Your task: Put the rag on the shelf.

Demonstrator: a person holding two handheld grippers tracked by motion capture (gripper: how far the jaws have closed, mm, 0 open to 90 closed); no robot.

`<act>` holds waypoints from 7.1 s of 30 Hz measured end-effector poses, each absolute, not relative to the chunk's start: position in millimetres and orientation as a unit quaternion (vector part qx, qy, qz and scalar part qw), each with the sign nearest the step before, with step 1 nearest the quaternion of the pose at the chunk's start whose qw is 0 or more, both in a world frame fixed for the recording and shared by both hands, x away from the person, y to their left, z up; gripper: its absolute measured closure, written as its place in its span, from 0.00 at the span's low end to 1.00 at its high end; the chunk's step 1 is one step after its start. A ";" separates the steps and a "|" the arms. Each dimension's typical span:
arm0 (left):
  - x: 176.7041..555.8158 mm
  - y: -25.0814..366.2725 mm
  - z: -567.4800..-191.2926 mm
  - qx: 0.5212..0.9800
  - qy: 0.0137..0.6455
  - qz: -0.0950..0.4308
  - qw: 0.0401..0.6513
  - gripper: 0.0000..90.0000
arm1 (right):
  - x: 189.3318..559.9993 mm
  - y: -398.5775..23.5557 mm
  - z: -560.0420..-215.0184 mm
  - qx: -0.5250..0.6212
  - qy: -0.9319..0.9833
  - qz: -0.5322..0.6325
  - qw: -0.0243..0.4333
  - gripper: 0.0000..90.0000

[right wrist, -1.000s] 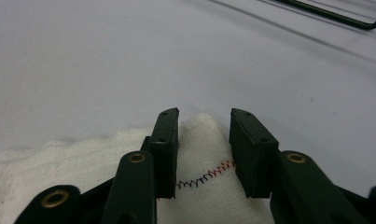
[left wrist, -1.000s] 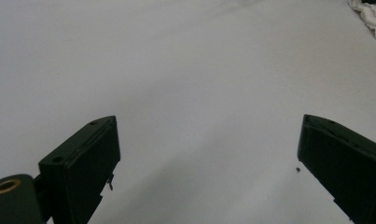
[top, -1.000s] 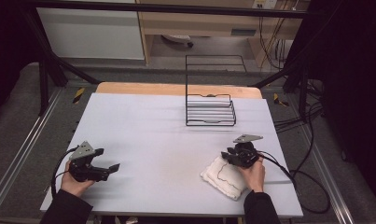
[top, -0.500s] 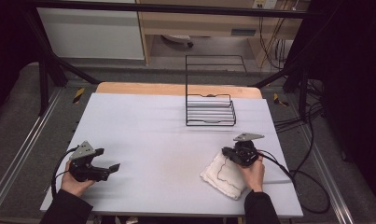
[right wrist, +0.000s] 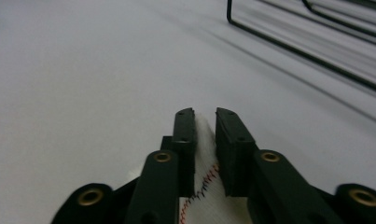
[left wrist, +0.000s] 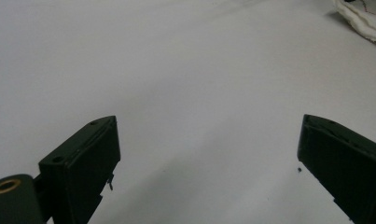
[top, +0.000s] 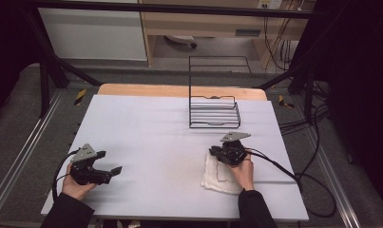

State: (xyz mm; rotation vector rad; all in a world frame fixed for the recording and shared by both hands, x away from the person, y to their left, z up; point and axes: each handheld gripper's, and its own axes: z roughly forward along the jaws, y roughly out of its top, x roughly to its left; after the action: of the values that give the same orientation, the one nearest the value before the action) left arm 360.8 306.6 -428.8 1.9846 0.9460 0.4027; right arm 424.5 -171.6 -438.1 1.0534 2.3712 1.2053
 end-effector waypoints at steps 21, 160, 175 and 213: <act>368.8 265.1 -420.1 0.804 0.382 0.152 0.430 0.06 | 394.8 -246.1 -425.7 0.427 0.765 0.464 0.130 0.07; 429.7 12.5 -433.0 0.814 0.333 0.077 0.469 0.93 | 380.7 -257.1 -422.9 0.461 0.748 0.450 0.160 0.89; 414.3 26.7 -414.0 0.786 0.322 0.108 0.516 0.93 | 367.6 -248.0 -404.2 0.427 0.736 0.481 0.212 0.90; 396.6 47.3 -350.5 0.728 0.296 0.170 0.595 0.93 | 354.6 -233.8 -349.7 0.384 0.678 0.554 0.293 0.90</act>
State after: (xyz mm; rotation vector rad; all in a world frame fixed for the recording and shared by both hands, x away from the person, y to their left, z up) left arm 396.6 47.3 -350.5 1.6905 0.6869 0.3955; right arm 354.6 -233.8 -349.7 1.0223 1.8067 1.4765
